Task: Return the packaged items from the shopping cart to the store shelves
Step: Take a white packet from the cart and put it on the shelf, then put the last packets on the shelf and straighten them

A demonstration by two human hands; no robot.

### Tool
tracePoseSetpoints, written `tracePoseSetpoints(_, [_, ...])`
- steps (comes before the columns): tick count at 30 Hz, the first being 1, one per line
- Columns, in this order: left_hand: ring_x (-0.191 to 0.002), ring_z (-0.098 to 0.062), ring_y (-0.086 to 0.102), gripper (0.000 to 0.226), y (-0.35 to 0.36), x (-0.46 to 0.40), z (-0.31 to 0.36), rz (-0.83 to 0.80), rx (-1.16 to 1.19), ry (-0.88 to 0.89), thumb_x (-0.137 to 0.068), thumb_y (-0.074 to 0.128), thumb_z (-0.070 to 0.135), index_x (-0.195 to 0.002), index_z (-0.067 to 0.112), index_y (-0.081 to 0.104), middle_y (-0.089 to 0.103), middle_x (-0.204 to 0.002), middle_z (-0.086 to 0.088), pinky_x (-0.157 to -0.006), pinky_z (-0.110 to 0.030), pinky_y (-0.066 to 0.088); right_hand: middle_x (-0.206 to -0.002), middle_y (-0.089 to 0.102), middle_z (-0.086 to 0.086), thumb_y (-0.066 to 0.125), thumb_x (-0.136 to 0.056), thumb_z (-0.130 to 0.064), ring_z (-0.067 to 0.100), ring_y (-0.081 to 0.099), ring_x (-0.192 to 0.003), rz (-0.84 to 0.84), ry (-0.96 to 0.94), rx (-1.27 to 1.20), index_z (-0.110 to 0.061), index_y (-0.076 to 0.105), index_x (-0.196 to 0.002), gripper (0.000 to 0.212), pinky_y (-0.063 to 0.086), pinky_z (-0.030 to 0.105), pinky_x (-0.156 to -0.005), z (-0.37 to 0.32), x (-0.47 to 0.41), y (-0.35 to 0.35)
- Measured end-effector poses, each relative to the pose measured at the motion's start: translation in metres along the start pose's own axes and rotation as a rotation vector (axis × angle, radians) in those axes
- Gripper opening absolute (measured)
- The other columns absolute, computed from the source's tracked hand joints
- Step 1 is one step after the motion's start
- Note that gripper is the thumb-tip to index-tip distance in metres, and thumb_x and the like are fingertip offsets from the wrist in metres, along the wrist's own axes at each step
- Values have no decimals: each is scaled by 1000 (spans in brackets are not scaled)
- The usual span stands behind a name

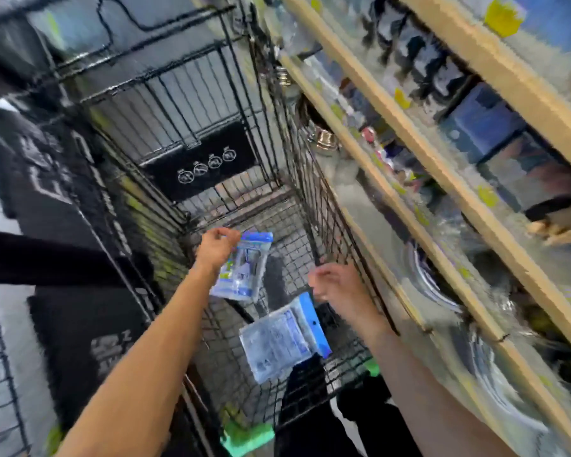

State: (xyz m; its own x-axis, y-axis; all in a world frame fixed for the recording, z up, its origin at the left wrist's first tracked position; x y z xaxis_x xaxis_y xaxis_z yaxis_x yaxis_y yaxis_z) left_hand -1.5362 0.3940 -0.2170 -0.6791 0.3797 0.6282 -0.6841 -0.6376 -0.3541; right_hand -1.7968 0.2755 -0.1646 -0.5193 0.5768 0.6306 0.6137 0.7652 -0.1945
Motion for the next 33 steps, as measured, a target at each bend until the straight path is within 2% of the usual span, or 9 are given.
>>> tracePoseSetpoints(3, [-64, -19, 49, 21, -13, 11, -97, 64, 48, -254, -94, 58, 10, -76, 19, 62, 54, -71, -2, -61, -27, 43, -96, 64, 7, 71, -84, -36, 19, 64, -85, -156, 233, 264, -12, 67, -111, 36, 49, 30, -79, 82, -14, 44])
tracePoseSetpoints(5, [-63, -14, 48, 12, -4, 23, -143, 60, 107, -426, -96, 56, 13, -85, 17, 54, 52, -82, -4, -60, -25, 44, -88, 60, 5, 69, -85, -38, 19, 59, -81, -192, 388, 348, -18, 64, -102, 27, 44, 24, -70, 132, -12, 55])
tracePoseSetpoints(9, [-42, -17, 42, 20, 45, 44, -213, -22, 427, -703, -100, 51, 30, -85, 17, 48, 45, -62, -6, -38, -16, 36, -85, 72, 13, 70, -68, -58, 27, 67, -78, -36, 463, 335, -1, 71, -92, 62, 53, 37, -70, 212, -15, 61])
tracePoseSetpoints(12, [-37, -18, 43, 19, 63, 39, -240, 51, 572, -759, -99, 55, 34, -98, 18, 45, 41, -70, -9, -30, -15, 37, -89, 68, 16, 69, -73, -45, 28, 63, -83, 78, 549, 317, -9, 67, -93, 41, 52, 41, -76, 236, -12, 60])
tracePoseSetpoints(17, [-72, -20, 61, 7, 71, 13, -229, -126, -80, -475, -87, 66, 14, -92, 13, 61, 56, -84, -7, -63, -25, 47, -91, 67, 10, 59, -80, -59, 31, 68, -91, 29, 513, 662, -14, 63, -93, 46, 46, 31, -71, 239, -43, 69])
tracePoseSetpoints(20, [-115, -20, 56, 49, 99, 43, -211, -463, -579, -266, -79, 80, 17, -124, 17, 62, 56, -123, 0, -92, -25, 44, -89, 69, 7, 57, -87, -40, 28, 66, -80, -22, 453, 822, -11, 66, -94, 31, 43, 26, -58, 239, -46, 74])
tracePoseSetpoints(24, [-143, -26, 29, 84, 123, 76, -213, -647, -842, -139, -69, 88, 25, -141, 33, 46, 22, -153, -3, -115, -37, 33, -75, 62, 1, 58, -93, -25, 21, 57, -67, -15, 308, 984, -11, 65, -80, 20, 39, 25, -53, 223, -45, 75])
tracePoseSetpoints(29, [-152, -28, 3, 111, 115, 83, -209, -584, -786, -52, -59, 91, 43, -146, 35, 23, 0, -163, -4, -120, -48, 26, -74, 66, 12, 54, -89, -6, 29, 61, -72, 63, 308, 603, -4, 67, -72, 21, 35, 28, -56, 191, -53, 63])
tracePoseSetpoints(33, [-148, -27, 20, 136, 106, 80, -193, -469, -696, 67, -48, 86, 64, -152, 40, 2, 7, -164, -2, -117, -54, 28, -80, 61, 12, 53, -93, -2, 29, 61, -80, 137, 290, 111, -5, 63, -74, 21, 56, 39, -68, 133, -54, 67])
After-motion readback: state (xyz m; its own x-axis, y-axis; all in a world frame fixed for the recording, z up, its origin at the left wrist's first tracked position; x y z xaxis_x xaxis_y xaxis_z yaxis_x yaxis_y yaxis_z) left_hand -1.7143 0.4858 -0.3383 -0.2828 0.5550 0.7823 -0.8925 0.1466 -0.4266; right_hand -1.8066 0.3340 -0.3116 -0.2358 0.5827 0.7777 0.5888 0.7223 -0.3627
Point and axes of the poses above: each hand's wrist, its own x-axis away from the middle knuckle, its own y-axis out of the palm, z = x × y, the point moved 8 cm from there along -x, towards the middle knuckle
